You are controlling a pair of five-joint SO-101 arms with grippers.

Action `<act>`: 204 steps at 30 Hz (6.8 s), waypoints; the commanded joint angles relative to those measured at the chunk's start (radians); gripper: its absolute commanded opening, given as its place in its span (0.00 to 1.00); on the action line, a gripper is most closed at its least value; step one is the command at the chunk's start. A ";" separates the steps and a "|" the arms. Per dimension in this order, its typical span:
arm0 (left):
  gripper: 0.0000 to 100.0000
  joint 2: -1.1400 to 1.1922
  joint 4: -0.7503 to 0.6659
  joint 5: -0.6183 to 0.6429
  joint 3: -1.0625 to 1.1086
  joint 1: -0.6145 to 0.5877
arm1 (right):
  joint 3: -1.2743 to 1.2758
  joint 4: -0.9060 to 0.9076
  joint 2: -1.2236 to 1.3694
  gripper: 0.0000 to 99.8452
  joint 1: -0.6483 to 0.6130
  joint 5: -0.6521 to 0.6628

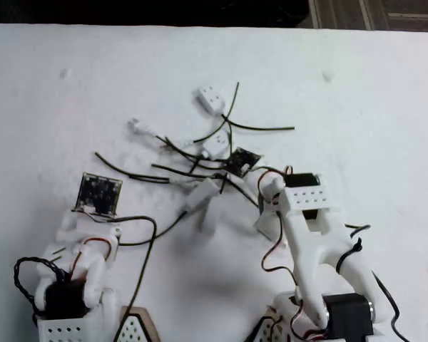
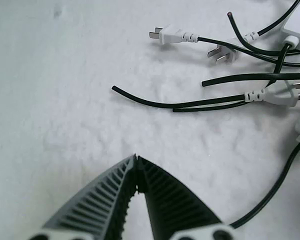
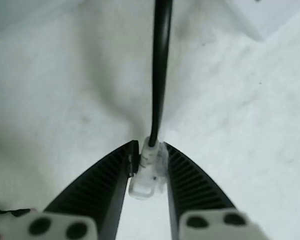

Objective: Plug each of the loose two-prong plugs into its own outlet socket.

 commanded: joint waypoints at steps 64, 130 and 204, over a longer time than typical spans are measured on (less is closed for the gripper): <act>0.02 -0.005 -0.144 -0.003 -0.324 0.002 | -0.282 0.581 -0.727 0.02 -0.024 -0.048; 0.24 0.041 -0.044 0.189 -0.276 0.275 | -0.046 0.087 -0.819 0.02 -0.229 -0.476; 0.25 1.471 -0.479 0.189 -0.631 0.693 | -0.081 0.124 -0.828 0.02 0.008 -0.304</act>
